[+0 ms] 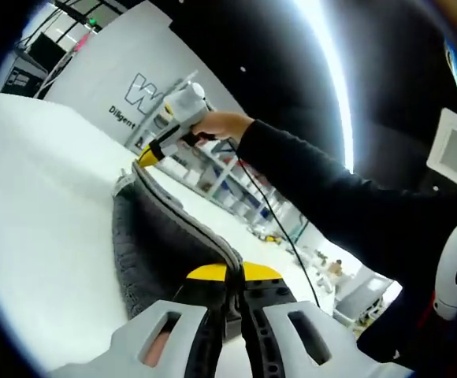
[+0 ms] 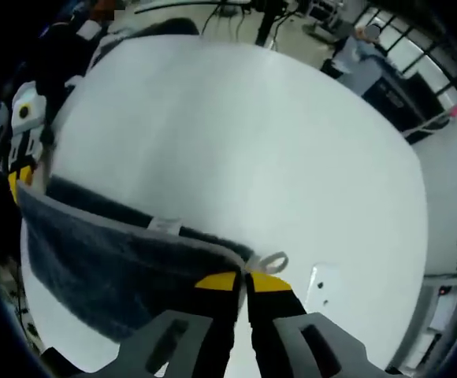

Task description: Open the folded towel by lifting each exposed corner and separating the folded layers until the towel lies flat within the target outline without major curled edges

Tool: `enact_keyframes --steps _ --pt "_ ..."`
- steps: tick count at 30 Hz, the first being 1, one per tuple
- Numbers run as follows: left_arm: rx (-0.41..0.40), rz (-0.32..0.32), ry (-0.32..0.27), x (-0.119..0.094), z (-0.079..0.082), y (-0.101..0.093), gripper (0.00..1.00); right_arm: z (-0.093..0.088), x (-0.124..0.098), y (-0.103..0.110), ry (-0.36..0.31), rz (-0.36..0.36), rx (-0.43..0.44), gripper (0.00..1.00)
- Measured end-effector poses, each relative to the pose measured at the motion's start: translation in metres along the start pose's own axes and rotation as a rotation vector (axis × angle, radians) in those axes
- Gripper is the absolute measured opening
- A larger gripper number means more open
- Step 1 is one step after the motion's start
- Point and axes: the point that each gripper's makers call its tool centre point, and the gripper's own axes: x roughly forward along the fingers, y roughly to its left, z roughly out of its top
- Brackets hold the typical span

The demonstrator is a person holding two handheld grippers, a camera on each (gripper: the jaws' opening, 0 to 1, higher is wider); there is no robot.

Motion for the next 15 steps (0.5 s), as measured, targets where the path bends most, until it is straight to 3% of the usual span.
enact_keyframes --steps 8,15 --pt "0.04 -0.031 -0.004 0.007 0.009 -0.016 0.03 -0.004 -0.013 -0.001 -0.015 -0.026 0.024 0.0" --pt "0.053 -0.042 -0.016 0.01 0.016 -0.018 0.03 -0.006 -0.019 -0.002 -0.034 -0.048 0.028 0.0"
